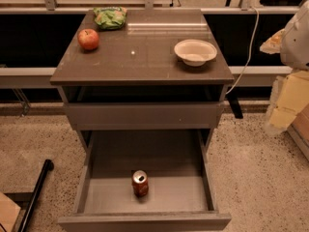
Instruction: Pick coke can from middle drawer and place on counter
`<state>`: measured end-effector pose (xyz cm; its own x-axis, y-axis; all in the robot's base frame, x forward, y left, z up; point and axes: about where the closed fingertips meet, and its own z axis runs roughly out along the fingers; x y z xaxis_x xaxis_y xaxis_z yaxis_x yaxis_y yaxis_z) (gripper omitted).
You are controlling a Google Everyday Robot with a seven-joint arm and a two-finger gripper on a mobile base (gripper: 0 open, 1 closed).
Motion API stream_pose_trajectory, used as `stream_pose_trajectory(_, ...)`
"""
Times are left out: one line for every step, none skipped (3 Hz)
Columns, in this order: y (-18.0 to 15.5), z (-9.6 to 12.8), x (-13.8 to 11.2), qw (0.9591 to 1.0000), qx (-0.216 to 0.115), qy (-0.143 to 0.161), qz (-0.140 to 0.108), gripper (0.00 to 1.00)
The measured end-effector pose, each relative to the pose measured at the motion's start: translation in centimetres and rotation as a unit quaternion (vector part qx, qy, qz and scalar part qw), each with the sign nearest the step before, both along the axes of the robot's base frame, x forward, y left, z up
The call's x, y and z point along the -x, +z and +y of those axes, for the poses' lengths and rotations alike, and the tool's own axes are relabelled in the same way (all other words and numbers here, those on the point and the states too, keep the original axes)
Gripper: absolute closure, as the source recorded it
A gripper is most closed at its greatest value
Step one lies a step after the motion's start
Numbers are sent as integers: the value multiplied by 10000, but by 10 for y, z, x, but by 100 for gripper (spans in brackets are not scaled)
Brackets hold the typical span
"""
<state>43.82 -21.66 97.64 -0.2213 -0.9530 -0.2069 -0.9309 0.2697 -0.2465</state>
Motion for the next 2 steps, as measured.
stream_pose_trajectory(0, 0, 0, 10000, -2, 0, -1, 0)
stream_pose_trajectory(-9, 1, -3, 9998, -193, -48, -78, 0)
